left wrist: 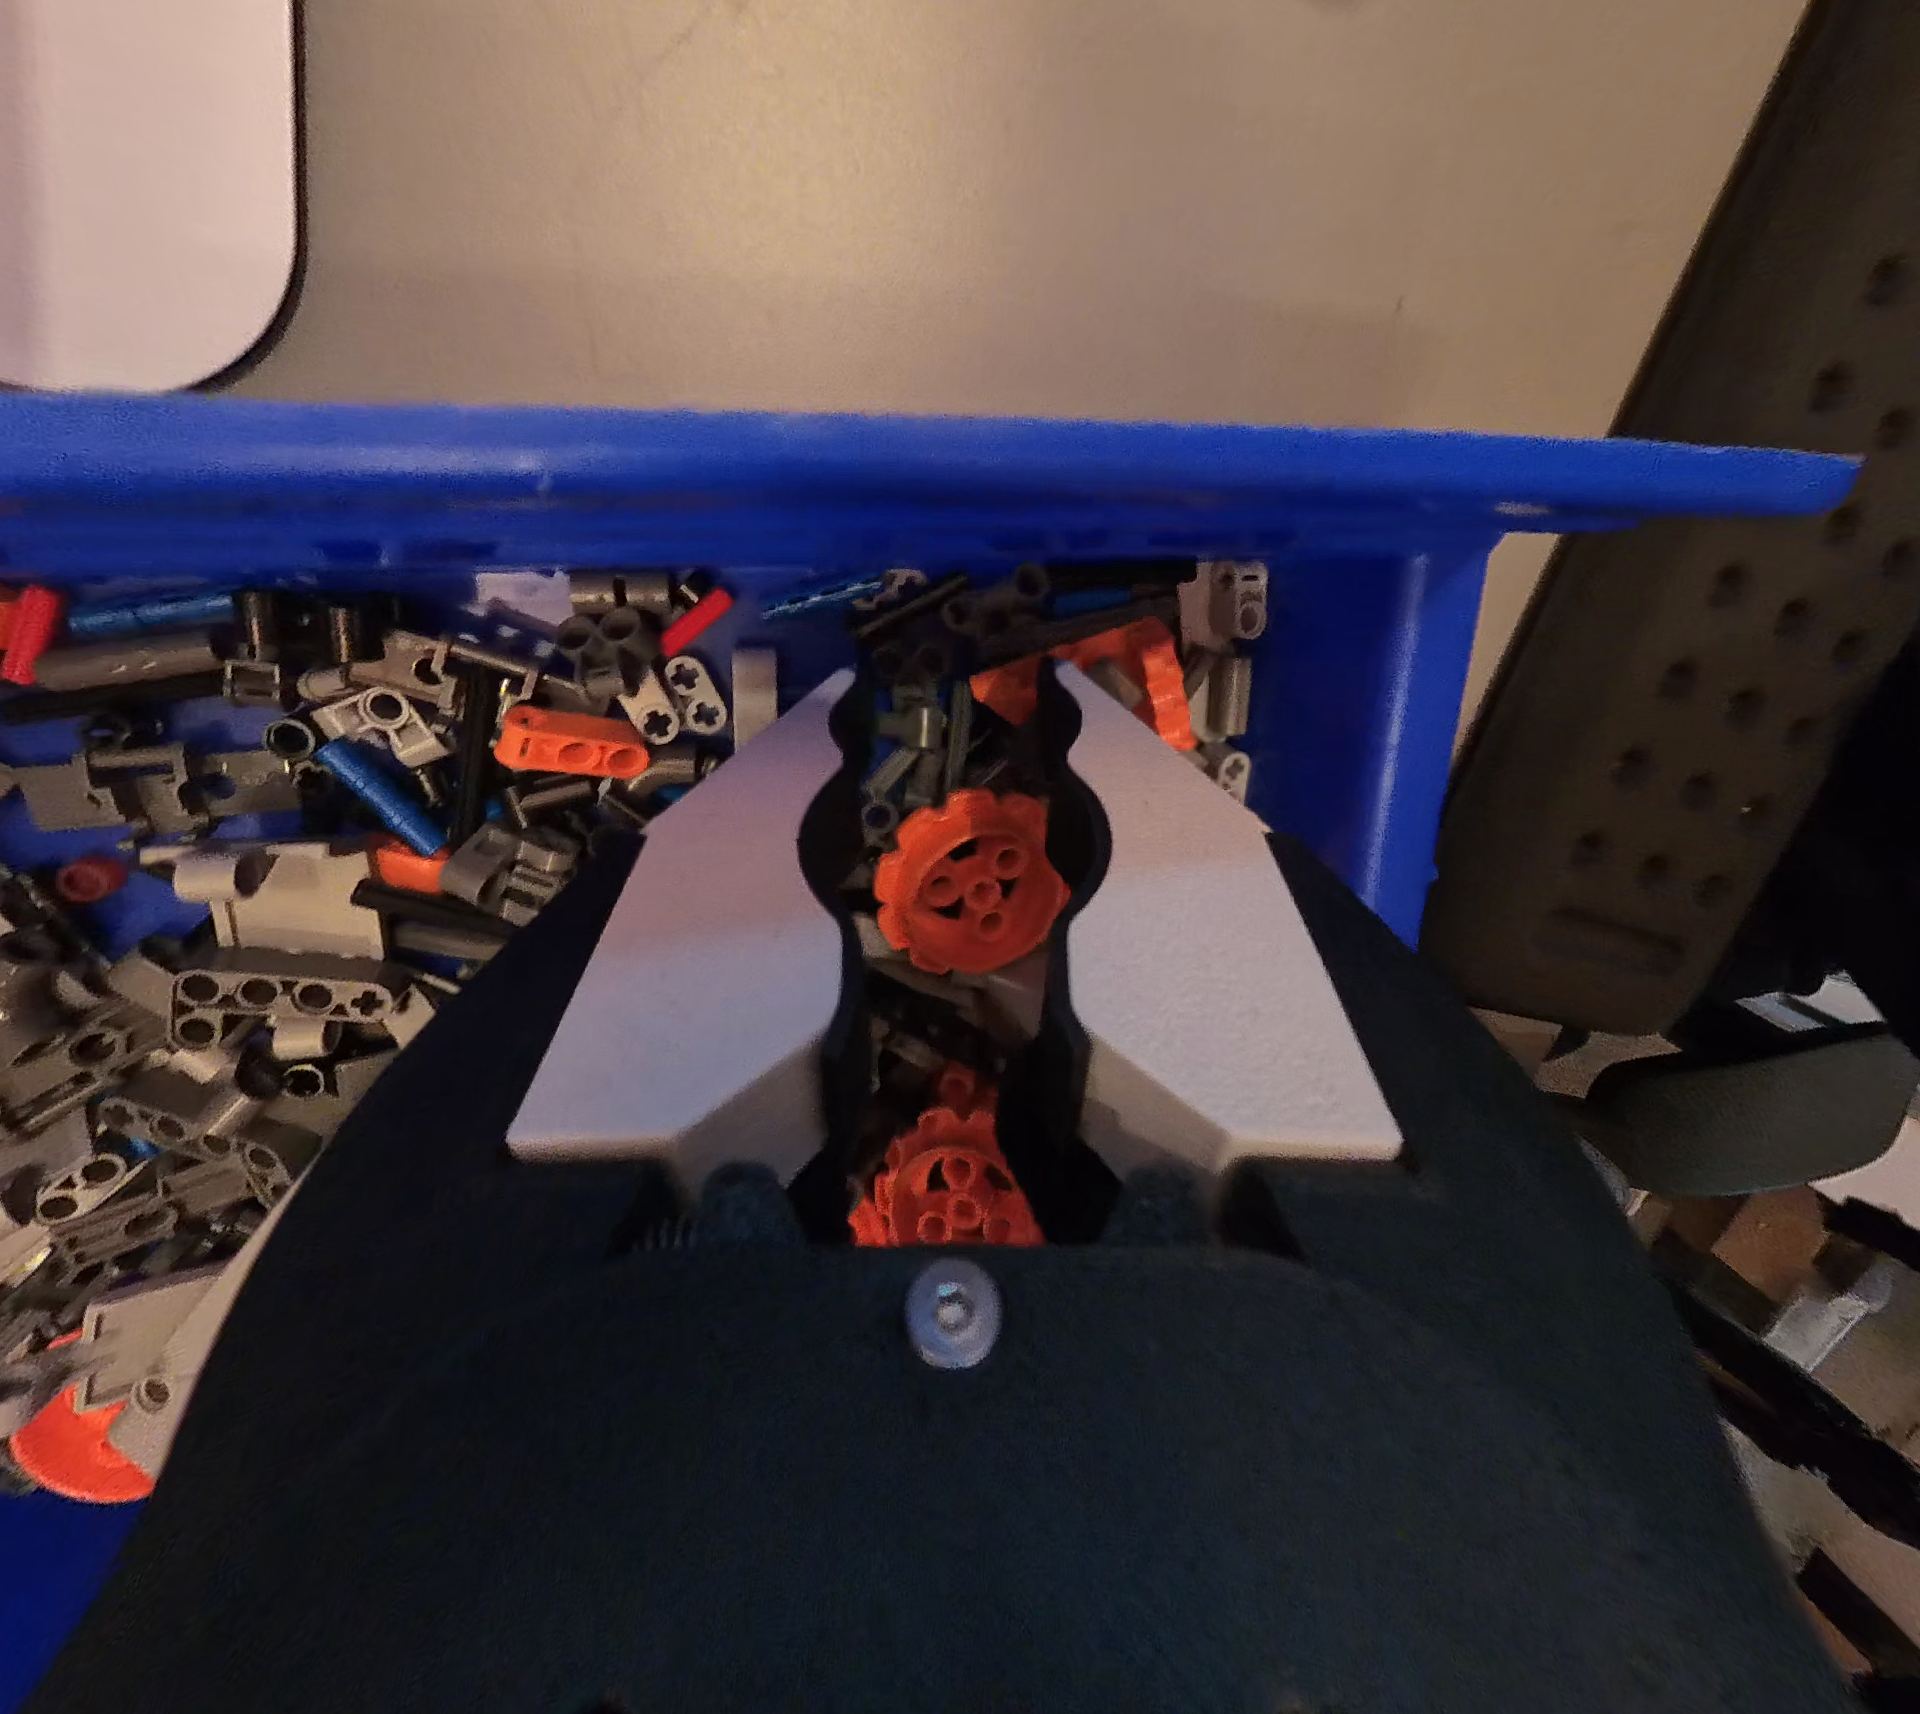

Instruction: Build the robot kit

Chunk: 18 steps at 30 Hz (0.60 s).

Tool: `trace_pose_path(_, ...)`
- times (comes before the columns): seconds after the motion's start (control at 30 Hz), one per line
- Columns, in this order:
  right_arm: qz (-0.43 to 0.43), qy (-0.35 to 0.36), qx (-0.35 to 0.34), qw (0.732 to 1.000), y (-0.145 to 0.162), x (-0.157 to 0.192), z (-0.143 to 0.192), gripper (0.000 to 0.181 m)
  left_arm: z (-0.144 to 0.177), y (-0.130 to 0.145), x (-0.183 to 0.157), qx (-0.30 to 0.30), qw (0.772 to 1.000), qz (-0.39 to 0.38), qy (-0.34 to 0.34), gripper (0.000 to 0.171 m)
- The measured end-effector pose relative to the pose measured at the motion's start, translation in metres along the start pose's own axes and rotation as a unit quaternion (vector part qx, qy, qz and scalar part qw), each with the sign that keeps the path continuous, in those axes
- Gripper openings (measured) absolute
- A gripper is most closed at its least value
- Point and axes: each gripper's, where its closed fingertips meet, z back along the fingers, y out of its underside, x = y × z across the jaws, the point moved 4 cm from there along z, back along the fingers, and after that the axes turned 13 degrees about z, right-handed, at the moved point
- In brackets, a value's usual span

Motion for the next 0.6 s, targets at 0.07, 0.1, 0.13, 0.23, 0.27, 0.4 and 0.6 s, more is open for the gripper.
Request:
trace_pose_path(0.07,0.000,0.000,0.000,1.000,0.000,0.000,0.000,0.013,0.002,0.004,0.008,0.003,1.000,0.003,-0.018,0.027)
trace_pose_path(0.1,0.000,0.000,0.000,1.000,0.000,0.000,0.000,0.014,0.004,0.005,0.009,0.002,1.000,0.009,-0.015,0.027)
trace_pose_path(0.13,0.000,0.000,0.000,1.000,0.000,0.000,0.000,0.014,0.006,0.005,0.011,-0.001,1.000,0.015,-0.013,0.028)
trace_pose_path(0.23,0.000,0.000,0.000,1.000,0.000,0.000,0.000,0.013,0.009,0.007,0.017,0.002,0.999,0.021,-0.030,0.027)
trace_pose_path(0.27,0.000,-0.001,0.000,1.000,0.000,0.000,0.000,0.013,0.010,0.007,0.014,-0.001,1.000,0.018,-0.019,0.029)
trace_pose_path(0.4,-0.001,-0.001,0.000,1.000,0.000,0.000,0.000,0.014,0.009,0.001,-0.006,-0.014,1.000,-0.004,0.022,0.037)
trace_pose_path(0.6,0.000,-0.001,0.001,1.000,0.000,0.000,0.000,0.014,0.003,0.002,-0.011,-0.004,1.000,-0.008,0.017,0.023)
